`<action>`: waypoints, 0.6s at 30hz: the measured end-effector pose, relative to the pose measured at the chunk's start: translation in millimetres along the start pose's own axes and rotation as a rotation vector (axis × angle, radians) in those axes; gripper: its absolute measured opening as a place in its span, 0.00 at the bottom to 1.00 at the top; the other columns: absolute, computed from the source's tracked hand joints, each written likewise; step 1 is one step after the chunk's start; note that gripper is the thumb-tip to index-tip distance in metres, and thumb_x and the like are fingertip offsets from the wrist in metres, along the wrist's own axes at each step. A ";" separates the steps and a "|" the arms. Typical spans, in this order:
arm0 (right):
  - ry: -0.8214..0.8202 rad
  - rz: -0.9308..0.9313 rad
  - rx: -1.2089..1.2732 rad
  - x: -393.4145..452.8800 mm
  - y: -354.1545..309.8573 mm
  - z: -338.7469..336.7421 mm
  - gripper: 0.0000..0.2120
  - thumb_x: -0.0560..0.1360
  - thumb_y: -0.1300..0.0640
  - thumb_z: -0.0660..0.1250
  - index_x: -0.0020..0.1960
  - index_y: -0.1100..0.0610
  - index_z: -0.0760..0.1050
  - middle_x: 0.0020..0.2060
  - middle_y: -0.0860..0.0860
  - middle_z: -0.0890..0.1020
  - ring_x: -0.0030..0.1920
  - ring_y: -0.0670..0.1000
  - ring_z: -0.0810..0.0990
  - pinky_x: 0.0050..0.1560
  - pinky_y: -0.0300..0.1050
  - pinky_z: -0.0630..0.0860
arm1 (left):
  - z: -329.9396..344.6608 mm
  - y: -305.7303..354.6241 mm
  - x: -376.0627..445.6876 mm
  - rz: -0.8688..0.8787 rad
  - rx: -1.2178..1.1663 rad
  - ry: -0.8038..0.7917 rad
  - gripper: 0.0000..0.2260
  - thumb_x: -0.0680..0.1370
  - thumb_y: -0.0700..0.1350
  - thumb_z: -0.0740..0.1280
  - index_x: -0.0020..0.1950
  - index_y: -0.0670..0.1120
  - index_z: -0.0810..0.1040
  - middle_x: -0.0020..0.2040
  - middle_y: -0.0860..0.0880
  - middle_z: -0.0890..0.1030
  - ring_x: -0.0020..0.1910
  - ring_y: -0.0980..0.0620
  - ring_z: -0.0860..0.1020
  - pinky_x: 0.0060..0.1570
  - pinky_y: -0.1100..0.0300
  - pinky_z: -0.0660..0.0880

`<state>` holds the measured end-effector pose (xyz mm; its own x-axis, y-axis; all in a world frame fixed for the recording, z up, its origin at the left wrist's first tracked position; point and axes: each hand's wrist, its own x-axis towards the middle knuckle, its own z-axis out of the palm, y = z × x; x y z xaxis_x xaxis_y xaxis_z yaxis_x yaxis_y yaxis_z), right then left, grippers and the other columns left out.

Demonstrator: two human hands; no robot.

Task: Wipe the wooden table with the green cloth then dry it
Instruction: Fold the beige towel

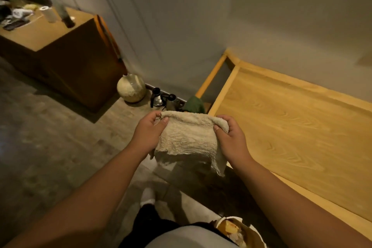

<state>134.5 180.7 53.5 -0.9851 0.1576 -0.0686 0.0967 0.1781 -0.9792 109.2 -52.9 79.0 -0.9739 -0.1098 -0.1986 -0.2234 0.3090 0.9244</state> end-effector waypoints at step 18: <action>0.413 0.228 -0.105 267.9 11.2 14.1 0.09 0.79 0.57 0.66 0.57 0.46 0.75 0.49 0.43 0.80 0.50 0.43 0.78 0.42 0.37 0.71 | 85.7 50.8 349.5 0.043 0.109 -0.486 0.04 0.83 0.46 0.65 0.50 0.53 0.79 0.49 0.46 0.84 0.49 0.42 0.83 0.50 0.44 0.80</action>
<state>-130.4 211.3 21.5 -0.8002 0.5731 -0.1766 0.3383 0.1883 -0.9220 -246.0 5.4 28.7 -0.8828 0.3500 -0.3132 -0.1598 0.4033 0.9010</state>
